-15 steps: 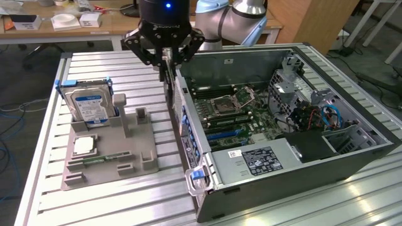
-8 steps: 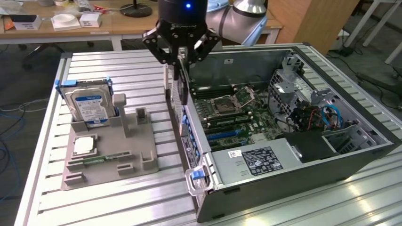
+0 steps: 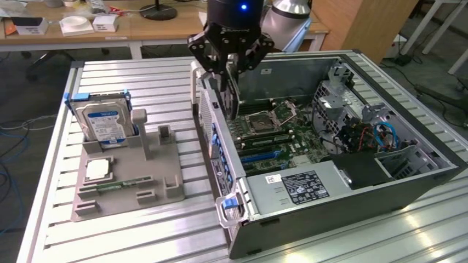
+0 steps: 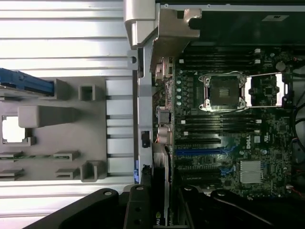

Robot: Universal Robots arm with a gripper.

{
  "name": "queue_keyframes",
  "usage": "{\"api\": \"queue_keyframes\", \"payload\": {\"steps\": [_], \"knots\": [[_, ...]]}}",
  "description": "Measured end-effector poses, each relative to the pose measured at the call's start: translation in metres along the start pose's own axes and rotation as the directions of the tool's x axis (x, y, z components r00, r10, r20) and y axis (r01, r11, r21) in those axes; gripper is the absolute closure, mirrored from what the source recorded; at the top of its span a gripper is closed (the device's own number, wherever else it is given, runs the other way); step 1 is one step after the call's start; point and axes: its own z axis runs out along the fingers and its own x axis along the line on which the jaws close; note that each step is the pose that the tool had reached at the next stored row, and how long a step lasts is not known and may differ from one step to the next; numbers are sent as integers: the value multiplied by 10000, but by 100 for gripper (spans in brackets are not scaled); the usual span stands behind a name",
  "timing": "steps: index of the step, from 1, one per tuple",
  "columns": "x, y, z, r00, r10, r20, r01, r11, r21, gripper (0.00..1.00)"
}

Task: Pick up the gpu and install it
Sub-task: 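Pick up the gpu and move the gpu toward the slot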

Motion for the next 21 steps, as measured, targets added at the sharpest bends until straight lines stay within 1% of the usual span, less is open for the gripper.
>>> {"api": "queue_keyframes", "payload": {"steps": [21], "knots": [[-812,30,18,10000,0,1,0,10000,0,73]]}}
